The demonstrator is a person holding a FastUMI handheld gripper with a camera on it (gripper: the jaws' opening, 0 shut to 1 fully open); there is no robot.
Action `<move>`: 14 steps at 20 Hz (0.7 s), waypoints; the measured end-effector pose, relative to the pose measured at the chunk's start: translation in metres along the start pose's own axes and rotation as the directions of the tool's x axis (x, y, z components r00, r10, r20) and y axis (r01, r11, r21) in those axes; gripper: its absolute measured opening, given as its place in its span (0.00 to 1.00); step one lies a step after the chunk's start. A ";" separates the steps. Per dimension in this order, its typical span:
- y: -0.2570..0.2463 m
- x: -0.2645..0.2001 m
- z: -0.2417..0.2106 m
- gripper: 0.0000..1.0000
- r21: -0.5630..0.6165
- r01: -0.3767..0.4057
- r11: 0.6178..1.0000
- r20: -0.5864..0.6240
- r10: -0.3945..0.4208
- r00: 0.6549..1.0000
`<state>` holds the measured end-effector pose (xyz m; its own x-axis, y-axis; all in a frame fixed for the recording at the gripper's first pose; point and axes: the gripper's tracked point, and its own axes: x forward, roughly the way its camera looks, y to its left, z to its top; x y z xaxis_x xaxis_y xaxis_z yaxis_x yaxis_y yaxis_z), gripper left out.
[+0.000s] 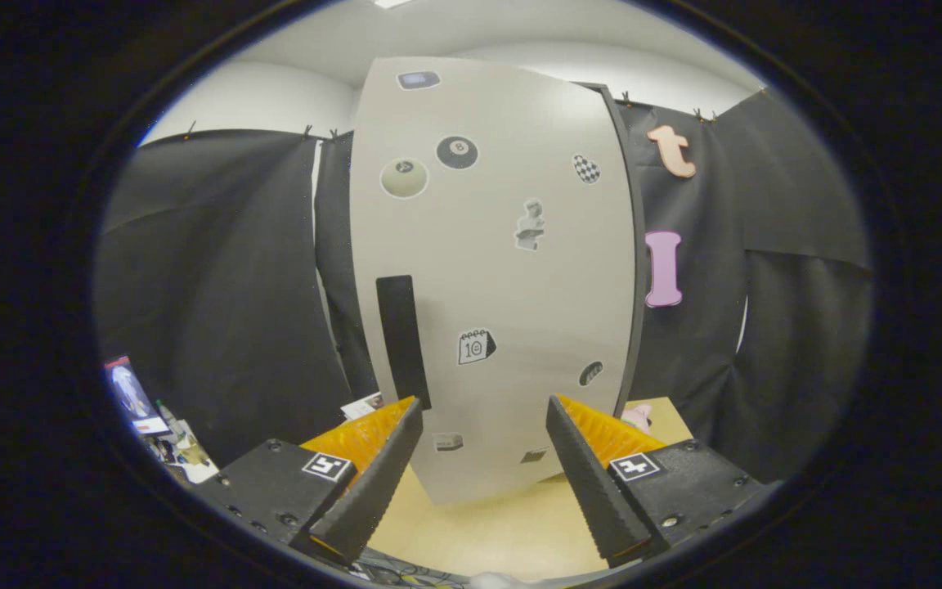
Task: Open the shoe cabinet door, grab the shoes and put them into the shoe cabinet, then close the shoe cabinet door.
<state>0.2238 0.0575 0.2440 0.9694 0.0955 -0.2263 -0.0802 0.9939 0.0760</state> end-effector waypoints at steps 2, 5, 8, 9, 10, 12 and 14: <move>-0.001 -0.005 0.004 1.00 -0.024 0.017 1.000 0.011 -0.016 1.000; 0.006 -0.012 -0.002 1.00 0.016 0.005 1.000 -0.005 -0.005 1.000; -0.002 -0.028 0.001 1.00 0.034 0.044 0.998 0.000 -0.044 0.999; -0.007 -0.034 0.002 1.00 0.034 0.072 0.997 -0.001 -0.072 0.997; -0.009 -0.042 0.002 1.00 0.031 0.089 0.996 0.012 -0.090 0.996; -0.012 -0.053 0.004 1.00 0.027 0.117 0.993 0.030 -0.118 0.993; -0.011 -0.067 0.003 1.00 0.026 0.123 0.992 0.036 -0.124 0.992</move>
<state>0.1602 0.0402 0.2616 0.9795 -0.0309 -0.1991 0.0461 0.9963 0.0724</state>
